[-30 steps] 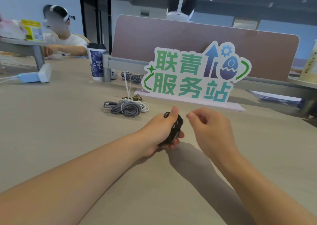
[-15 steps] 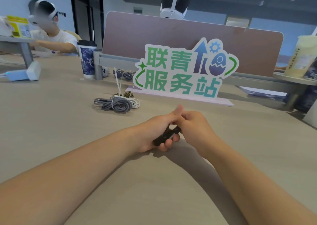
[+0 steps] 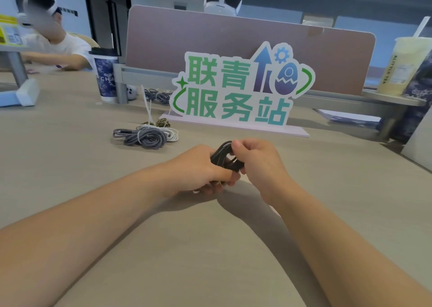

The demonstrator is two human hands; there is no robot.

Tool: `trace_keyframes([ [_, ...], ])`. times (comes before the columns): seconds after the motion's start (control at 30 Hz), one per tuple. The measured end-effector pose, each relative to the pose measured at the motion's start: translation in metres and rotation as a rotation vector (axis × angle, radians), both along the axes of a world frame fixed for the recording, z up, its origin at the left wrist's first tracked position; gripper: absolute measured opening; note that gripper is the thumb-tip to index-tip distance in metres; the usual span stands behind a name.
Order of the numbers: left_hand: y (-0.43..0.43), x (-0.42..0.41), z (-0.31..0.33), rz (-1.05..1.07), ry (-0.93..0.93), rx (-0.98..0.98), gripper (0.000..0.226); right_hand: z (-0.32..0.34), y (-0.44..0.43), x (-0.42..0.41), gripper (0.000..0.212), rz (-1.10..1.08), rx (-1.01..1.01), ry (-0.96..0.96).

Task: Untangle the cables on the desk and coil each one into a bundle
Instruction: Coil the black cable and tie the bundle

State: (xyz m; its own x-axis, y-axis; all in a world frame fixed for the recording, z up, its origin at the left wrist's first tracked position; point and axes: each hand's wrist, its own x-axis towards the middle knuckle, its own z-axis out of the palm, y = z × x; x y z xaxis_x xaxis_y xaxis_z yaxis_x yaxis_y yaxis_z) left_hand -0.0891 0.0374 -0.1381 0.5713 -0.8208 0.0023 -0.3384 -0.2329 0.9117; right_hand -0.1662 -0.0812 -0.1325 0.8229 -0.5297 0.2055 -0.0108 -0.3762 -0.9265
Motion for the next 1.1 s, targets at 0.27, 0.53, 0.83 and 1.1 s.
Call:
trace_keyframes([
  [0.27, -0.024, -0.011, -0.003, 0.013, -0.096, 0.111, 0.026, -0.009, -0.027, 0.001, 0.035, -0.061, -0.126, -0.029],
  [0.53, -0.091, -0.040, -0.008, 0.009, 0.236, 0.034, 0.020, -0.019, -0.074, -0.018, 0.032, -0.119, 0.255, -0.108],
  [0.83, -0.212, -0.077, -0.017, 0.072, 0.306, -0.052, 0.032, -0.028, -0.214, -0.129, 0.032, -0.803, -0.183, 0.144],
  [1.1, -0.287, -0.082, -0.022, 0.043, 0.351, -0.155, 0.031, -0.036, -0.291, -0.155, 0.056, -1.015, -0.389, 0.800],
])
